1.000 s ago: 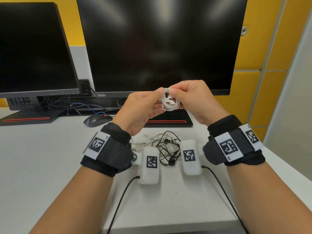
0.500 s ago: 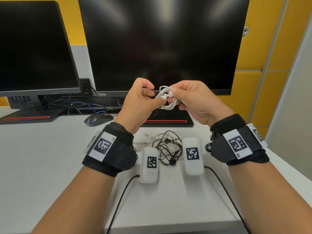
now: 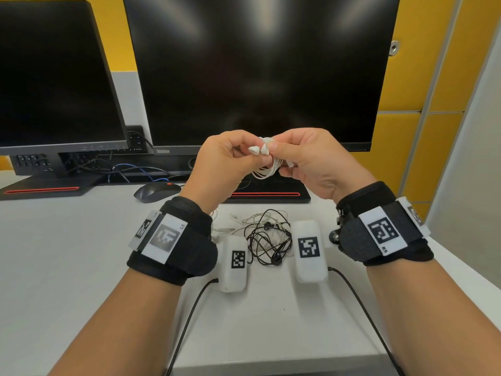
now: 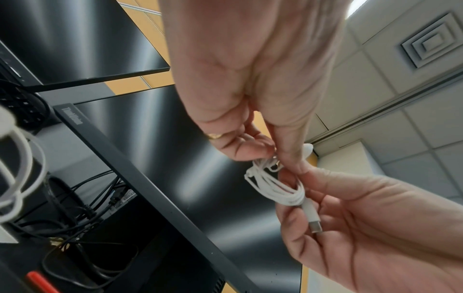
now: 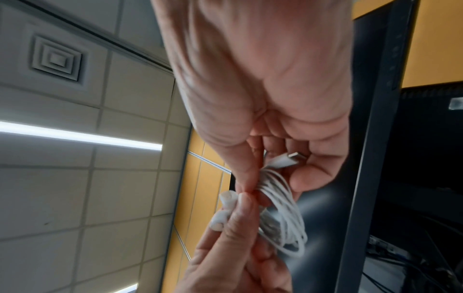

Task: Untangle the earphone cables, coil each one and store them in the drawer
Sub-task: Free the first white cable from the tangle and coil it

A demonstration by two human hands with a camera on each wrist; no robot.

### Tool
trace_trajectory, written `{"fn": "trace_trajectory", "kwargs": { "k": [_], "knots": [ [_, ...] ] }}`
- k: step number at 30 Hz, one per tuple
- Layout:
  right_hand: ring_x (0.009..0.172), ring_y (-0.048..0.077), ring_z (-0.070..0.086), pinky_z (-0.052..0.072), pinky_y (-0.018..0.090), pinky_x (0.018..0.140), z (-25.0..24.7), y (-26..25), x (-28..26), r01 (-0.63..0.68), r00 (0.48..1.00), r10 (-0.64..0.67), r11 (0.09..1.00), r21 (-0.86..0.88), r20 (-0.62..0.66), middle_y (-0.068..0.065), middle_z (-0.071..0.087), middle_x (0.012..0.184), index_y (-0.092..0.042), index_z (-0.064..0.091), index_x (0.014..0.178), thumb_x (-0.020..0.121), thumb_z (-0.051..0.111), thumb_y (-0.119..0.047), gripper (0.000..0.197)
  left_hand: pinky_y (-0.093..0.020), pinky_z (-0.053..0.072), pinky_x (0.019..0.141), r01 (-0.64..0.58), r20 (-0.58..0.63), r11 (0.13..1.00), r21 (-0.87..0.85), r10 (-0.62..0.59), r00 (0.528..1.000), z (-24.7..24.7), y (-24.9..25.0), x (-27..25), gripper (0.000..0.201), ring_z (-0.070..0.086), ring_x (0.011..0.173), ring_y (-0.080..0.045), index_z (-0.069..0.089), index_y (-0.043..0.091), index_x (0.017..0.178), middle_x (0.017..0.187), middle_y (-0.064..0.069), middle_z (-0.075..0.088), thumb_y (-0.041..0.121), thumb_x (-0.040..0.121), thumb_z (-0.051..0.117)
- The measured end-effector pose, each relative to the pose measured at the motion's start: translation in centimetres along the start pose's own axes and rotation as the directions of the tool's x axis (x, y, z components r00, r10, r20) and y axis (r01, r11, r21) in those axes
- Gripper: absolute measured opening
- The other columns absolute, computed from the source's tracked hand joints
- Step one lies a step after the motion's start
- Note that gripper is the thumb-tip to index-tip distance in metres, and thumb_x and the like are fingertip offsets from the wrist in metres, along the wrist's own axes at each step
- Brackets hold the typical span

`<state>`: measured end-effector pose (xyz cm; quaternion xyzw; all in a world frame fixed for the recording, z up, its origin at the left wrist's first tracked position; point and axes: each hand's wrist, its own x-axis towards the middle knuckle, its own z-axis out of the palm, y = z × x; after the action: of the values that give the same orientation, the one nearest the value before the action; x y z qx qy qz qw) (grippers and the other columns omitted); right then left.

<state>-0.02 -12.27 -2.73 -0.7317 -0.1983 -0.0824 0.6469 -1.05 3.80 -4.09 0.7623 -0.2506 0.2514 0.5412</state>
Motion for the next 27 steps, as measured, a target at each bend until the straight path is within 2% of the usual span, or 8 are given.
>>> {"fn": "trace_trajectory", "kwargs": {
  "k": [4,8,12,15,18,20,24,27],
  "knots": [
    [0.072,0.014,0.067,0.057,0.025,0.066,-0.06,0.05,0.09,-0.009,0.999,0.009,1.0,-0.002,-0.045,0.01,0.07,0.083,-0.005,0.07,0.102,0.093,0.061,-0.009,0.013,-0.041,0.057,0.074,0.022,-0.024,1.0,0.004,-0.021,0.999,0.22,0.25,-0.06,0.003,0.065,0.075,-0.023,0.065,0.014,0.088,0.086,-0.017,0.068,0.016,0.088,0.067],
    [0.072,0.013,0.068,0.056,0.026,0.065,-0.73,0.17,0.46,-0.028,0.985,0.01,0.994,-0.101,-0.175,0.011,0.07,0.088,-0.005,0.067,0.107,0.095,0.059,-0.006,0.015,-0.042,0.059,0.077,0.042,-0.059,0.999,-0.019,-0.044,0.997,0.25,0.28,-0.1,0.008,0.065,0.071,-0.016,0.062,0.012,0.082,0.081,-0.015,0.068,0.008,0.088,0.063],
    [0.073,0.011,0.066,0.053,0.023,0.06,-0.79,0.05,0.41,-0.045,0.992,0.018,0.977,-0.211,-0.127,0.005,0.071,0.091,-0.014,0.066,0.109,0.095,0.058,-0.007,0.017,-0.043,0.058,0.075,0.091,-0.107,0.996,-0.024,-0.093,0.99,-0.05,-0.05,0.05,0.012,0.064,0.07,-0.018,0.059,0.014,0.079,0.079,-0.018,0.066,0.003,0.085,0.06],
    [0.073,0.013,0.066,0.053,0.025,0.062,-0.85,-0.19,0.3,-0.027,0.995,0.016,0.994,-0.106,-0.101,0.009,0.071,0.093,-0.015,0.064,0.103,0.094,0.057,-0.002,0.017,-0.044,0.057,0.075,0.142,-0.095,0.99,-0.005,-0.141,0.985,-0.26,-0.38,0.22,0.015,0.063,0.071,-0.019,0.058,0.016,0.076,0.076,-0.015,0.064,0.002,0.082,0.059],
    [0.077,0.016,0.069,0.055,0.026,0.065,-0.92,-0.53,0.24,0.012,0.989,-0.006,0.999,0.04,-0.145,0.008,0.07,0.092,-0.016,0.06,0.098,0.094,0.056,0.001,0.018,-0.03,0.059,0.071,0.154,-0.081,0.988,-0.014,-0.154,0.985,-0.18,-0.27,0.13,0.016,0.065,0.071,-0.015,0.059,0.014,0.077,0.075,-0.01,0.065,-0.001,0.083,0.057],
    [0.077,0.016,0.07,0.056,0.026,0.065,-0.94,-0.6,0.2,0.037,0.988,-0.026,0.997,0.069,-0.155,0.007,0.071,0.09,-0.016,0.06,0.097,0.093,0.057,0.001,0.017,-0.026,0.057,0.07,0.154,-0.08,0.988,-0.017,-0.155,0.985,-0.11,-0.14,0.12,0.018,0.066,0.072,-0.015,0.062,0.015,0.078,0.075,-0.008,0.067,0.0,0.085,0.057],
    [0.075,0.017,0.069,0.055,0.025,0.062,-0.78,-0.53,0.12,0.058,0.987,-0.046,0.996,0.075,-0.152,0.01,0.071,0.092,-0.014,0.062,0.096,0.091,0.06,0.001,0.016,-0.033,0.059,0.077,0.191,-0.091,0.982,0.003,-0.19,0.978,0.04,-0.09,0.17,0.012,0.068,0.081,-0.019,0.071,0.015,0.08,0.081,-0.006,0.071,0.014,0.087,0.062],
    [0.074,0.016,0.067,0.054,0.024,0.061,-0.69,-0.53,0.02,0.059,0.991,-0.046,0.993,0.098,-0.128,0.011,0.071,0.091,-0.014,0.064,0.094,0.091,0.06,0.001,0.015,-0.022,0.055,0.068,0.175,-0.076,0.982,0.069,-0.17,0.983,0.23,0.06,0.01,0.016,0.065,0.073,-0.008,0.073,0.016,0.079,0.078,0.001,0.072,0.033,0.081,0.073]
  ]
}}
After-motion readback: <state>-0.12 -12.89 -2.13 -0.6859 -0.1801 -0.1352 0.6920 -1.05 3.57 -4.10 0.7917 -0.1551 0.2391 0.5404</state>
